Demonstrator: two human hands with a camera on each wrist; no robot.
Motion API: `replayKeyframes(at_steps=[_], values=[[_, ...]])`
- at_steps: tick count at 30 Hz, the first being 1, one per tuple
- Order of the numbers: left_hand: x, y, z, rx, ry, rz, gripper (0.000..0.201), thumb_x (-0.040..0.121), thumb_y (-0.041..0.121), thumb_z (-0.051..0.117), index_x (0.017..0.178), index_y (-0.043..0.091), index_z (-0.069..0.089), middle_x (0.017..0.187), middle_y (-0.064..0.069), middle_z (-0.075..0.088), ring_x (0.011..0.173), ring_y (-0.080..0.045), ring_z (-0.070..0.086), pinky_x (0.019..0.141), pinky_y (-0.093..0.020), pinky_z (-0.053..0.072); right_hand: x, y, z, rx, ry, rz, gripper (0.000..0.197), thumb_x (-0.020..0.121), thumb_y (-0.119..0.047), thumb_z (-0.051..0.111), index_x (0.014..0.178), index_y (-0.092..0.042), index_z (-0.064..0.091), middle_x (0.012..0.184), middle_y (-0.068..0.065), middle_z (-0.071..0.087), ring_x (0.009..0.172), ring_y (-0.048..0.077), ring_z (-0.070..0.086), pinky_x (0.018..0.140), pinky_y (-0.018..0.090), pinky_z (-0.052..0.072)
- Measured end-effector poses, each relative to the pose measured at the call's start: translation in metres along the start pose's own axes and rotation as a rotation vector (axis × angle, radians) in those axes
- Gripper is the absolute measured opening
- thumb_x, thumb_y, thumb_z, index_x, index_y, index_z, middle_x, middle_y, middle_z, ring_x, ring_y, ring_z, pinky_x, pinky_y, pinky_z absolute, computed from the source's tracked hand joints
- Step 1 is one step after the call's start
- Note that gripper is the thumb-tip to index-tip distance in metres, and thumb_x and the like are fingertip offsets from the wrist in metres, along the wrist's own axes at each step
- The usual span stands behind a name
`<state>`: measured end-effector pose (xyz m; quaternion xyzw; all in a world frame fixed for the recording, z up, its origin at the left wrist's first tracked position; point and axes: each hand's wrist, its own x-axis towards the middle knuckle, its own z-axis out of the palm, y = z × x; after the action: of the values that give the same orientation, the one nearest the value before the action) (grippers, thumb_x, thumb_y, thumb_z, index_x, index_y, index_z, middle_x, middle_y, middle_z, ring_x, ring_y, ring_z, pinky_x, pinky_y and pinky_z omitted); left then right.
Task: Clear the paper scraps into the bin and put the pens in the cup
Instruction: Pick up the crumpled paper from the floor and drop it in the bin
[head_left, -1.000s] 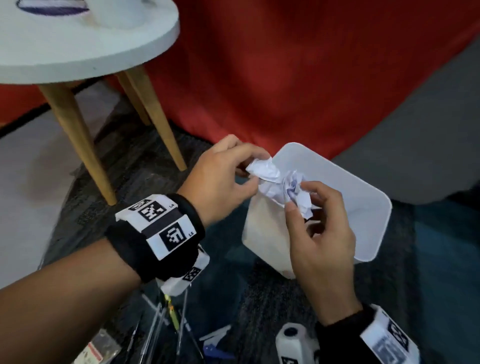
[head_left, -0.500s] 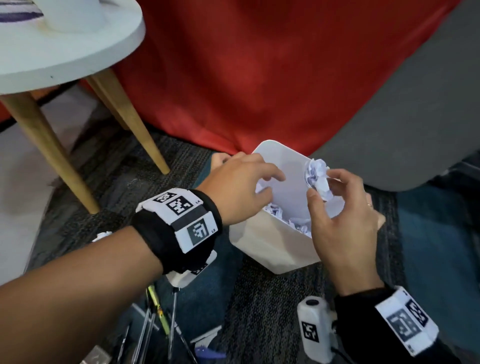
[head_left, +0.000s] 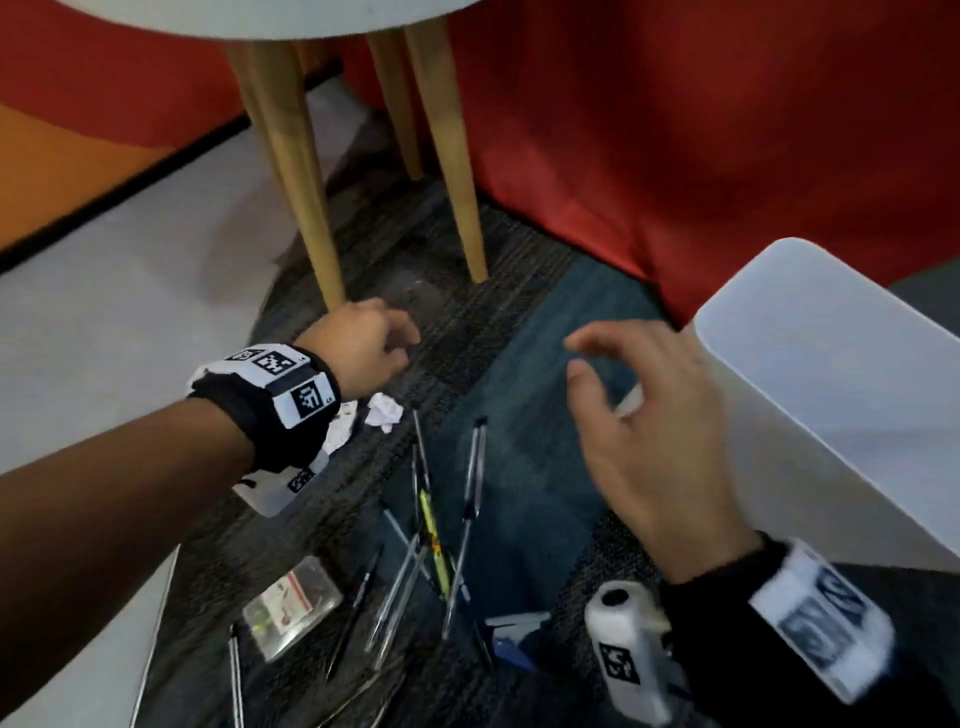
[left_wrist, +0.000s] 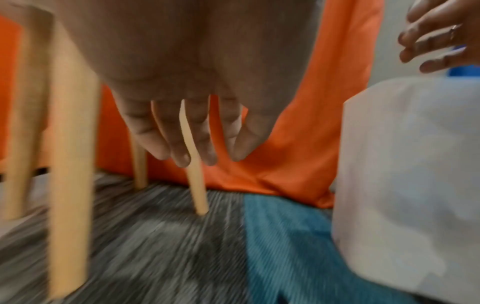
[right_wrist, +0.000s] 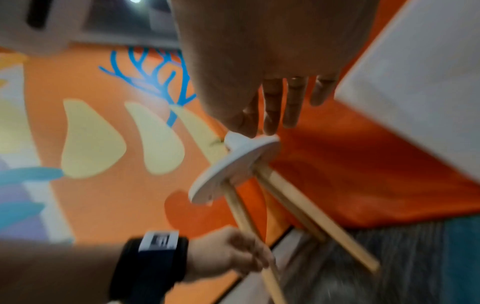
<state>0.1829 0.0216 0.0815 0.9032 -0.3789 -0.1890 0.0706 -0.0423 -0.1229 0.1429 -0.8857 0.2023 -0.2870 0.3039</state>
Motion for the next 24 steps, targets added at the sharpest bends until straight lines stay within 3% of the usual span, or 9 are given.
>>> replayKeyframes(at_steps=[2,5,9,12,15,17,20,22,24], values=[[-0.004,-0.028,0.021,0.054,-0.055,-0.080,0.028,0.090,0.026,0.057,0.118,0.027,0.059,0.114,-0.006,0.055,0.106,-0.028,0.058,0.089,-0.037,0.048,-0.006,0.004,0.047,0.003,-0.197,0.010,0.015,0.085,-0.025,0.057,0.097,-0.031,0.063,0.094,-0.016,0.061,0.096,0.014,0.056,0.088,0.044,0.044],[-0.011,-0.063,0.051,0.060,-0.119,-0.185,0.040,0.090,0.027,0.058,0.129,0.026,0.050,0.122,-0.010,0.051,0.109,-0.031,0.056,0.087,-0.035,0.046,-0.015,0.012,0.110,-0.095,-0.499,-0.032,0.013,0.089,-0.025,0.056,0.100,-0.030,0.061,0.096,-0.012,0.063,0.097,0.016,0.056,0.088,0.041,0.042],[-0.021,-0.103,0.095,-0.015,-0.190,-0.298,0.051,0.086,0.022,0.065,0.133,0.018,0.045,0.128,-0.015,0.049,0.116,-0.034,0.052,0.093,-0.036,0.043,-0.025,0.021,0.174,-0.211,-0.787,-0.032,0.015,0.091,-0.026,0.055,0.104,-0.027,0.060,0.103,-0.005,0.064,0.102,0.022,0.057,0.090,0.040,0.046],[-0.030,-0.119,0.129,-0.108,-0.199,-0.378,0.054,0.081,0.030,0.073,0.125,0.016,0.045,0.126,-0.015,0.050,0.113,-0.034,0.052,0.092,-0.038,0.044,-0.039,0.029,0.203,-0.299,-0.917,-0.031,0.020,0.090,-0.027,0.054,0.110,-0.026,0.060,0.111,0.000,0.063,0.106,0.025,0.058,0.090,0.037,0.047],[-0.032,-0.123,0.151,-0.159,-0.168,-0.366,0.060,0.077,0.035,0.076,0.125,0.017,0.043,0.125,-0.014,0.048,0.111,-0.036,0.052,0.093,-0.039,0.045,-0.042,0.032,0.220,-0.353,-0.940,-0.091,0.025,0.091,-0.027,0.055,0.116,-0.025,0.057,0.119,0.002,0.057,0.112,0.027,0.052,0.093,0.038,0.043],[-0.032,-0.124,0.160,-0.106,-0.157,-0.341,0.054,0.080,0.034,0.074,0.123,0.017,0.047,0.125,-0.012,0.046,0.111,-0.037,0.050,0.094,-0.040,0.043,-0.034,0.032,0.232,-0.374,-0.951,-0.108,0.029,0.091,-0.028,0.056,0.120,-0.027,0.056,0.133,0.004,0.048,0.121,0.031,0.046,0.098,0.041,0.041],[-0.034,-0.125,0.166,-0.008,-0.120,-0.275,0.036,0.086,0.027,0.067,0.116,0.013,0.055,0.124,-0.012,0.048,0.109,-0.036,0.051,0.093,-0.037,0.039,-0.017,0.032,0.252,-0.438,-1.045,-0.094,0.041,0.091,-0.031,0.058,0.132,-0.036,0.052,0.160,0.002,0.009,0.140,0.038,0.022,0.110,0.051,0.029],[-0.036,-0.125,0.166,0.007,-0.090,-0.257,0.028,0.090,0.022,0.060,0.113,0.007,0.058,0.118,-0.016,0.055,0.108,-0.036,0.053,0.093,-0.037,0.040,-0.008,0.032,0.267,-0.468,-1.100,-0.092,0.045,0.091,-0.032,0.058,0.135,-0.042,0.049,0.162,-0.003,-0.006,0.145,0.038,0.012,0.113,0.053,0.021],[-0.040,-0.126,0.166,-0.049,-0.075,-0.265,0.025,0.091,0.018,0.055,0.109,0.002,0.060,0.112,-0.020,0.061,0.104,-0.038,0.058,0.089,-0.040,0.047,-0.005,0.035,0.281,-0.504,-1.159,-0.080,0.047,0.092,-0.034,0.056,0.137,-0.043,0.047,0.162,-0.006,-0.011,0.146,0.037,0.007,0.115,0.053,0.016]])
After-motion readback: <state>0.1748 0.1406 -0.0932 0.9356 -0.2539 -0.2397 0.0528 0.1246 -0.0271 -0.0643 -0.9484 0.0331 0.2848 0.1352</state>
